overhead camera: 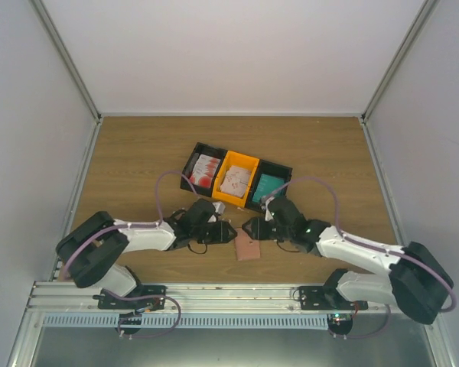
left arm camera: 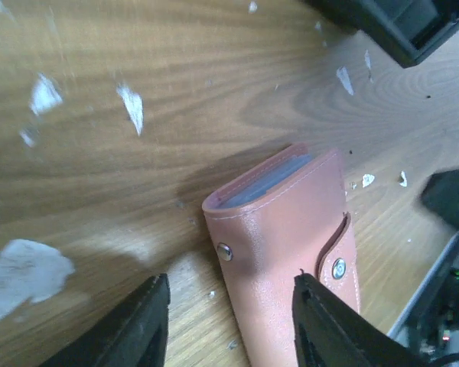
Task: Put the credit cards into the card holder
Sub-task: Close the card holder at the center of the board, then reset both arms
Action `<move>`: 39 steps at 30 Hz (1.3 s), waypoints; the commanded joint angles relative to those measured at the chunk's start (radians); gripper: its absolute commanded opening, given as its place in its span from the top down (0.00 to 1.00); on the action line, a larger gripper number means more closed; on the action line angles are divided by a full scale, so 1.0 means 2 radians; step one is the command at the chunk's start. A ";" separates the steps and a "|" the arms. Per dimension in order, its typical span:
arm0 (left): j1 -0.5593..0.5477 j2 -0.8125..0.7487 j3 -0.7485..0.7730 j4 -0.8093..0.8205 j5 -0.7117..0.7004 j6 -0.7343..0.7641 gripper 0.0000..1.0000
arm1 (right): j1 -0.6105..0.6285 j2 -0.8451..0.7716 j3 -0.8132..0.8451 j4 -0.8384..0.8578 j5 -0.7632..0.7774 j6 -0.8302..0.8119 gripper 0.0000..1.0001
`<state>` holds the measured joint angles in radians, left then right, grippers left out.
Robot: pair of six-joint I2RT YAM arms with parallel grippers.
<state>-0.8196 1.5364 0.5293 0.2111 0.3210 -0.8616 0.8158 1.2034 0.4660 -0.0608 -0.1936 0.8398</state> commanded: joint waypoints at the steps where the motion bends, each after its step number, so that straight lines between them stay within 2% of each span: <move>1: -0.001 -0.073 0.027 -0.087 -0.074 0.029 0.48 | -0.022 -0.050 0.057 -0.103 0.062 -0.048 0.50; 8: -0.001 -0.239 0.059 -0.199 -0.173 0.082 0.26 | -0.032 -0.131 0.138 -0.228 0.223 -0.089 0.27; 9: -0.001 -0.264 0.066 -0.216 -0.190 0.092 0.18 | -0.031 -0.142 0.148 -0.246 0.243 -0.095 0.22; 10: -0.001 -0.287 0.073 -0.233 -0.204 0.100 0.08 | -0.032 -0.154 0.158 -0.255 0.263 -0.101 0.12; 11: -0.001 -0.312 0.082 -0.250 -0.221 0.106 0.02 | -0.031 -0.167 0.166 -0.265 0.281 -0.109 0.04; 12: -0.001 -0.336 0.090 -0.264 -0.233 0.115 0.01 | -0.031 -0.177 0.174 -0.280 0.300 -0.115 0.01; 16: -0.001 -0.420 0.118 -0.311 -0.296 0.136 0.01 | -0.032 -0.227 0.209 -0.313 0.365 -0.133 0.00; 22: -0.001 -0.507 0.147 -0.363 -0.348 0.167 0.01 | -0.032 -0.292 0.257 -0.358 0.441 -0.138 0.00; 31: -0.001 -0.575 0.181 -0.438 -0.394 0.190 0.01 | -0.031 -0.371 0.289 -0.417 0.492 -0.122 0.01; 39: -0.001 -0.609 0.188 -0.463 -0.422 0.195 0.01 | -0.031 -0.405 0.285 -0.441 0.512 -0.105 0.00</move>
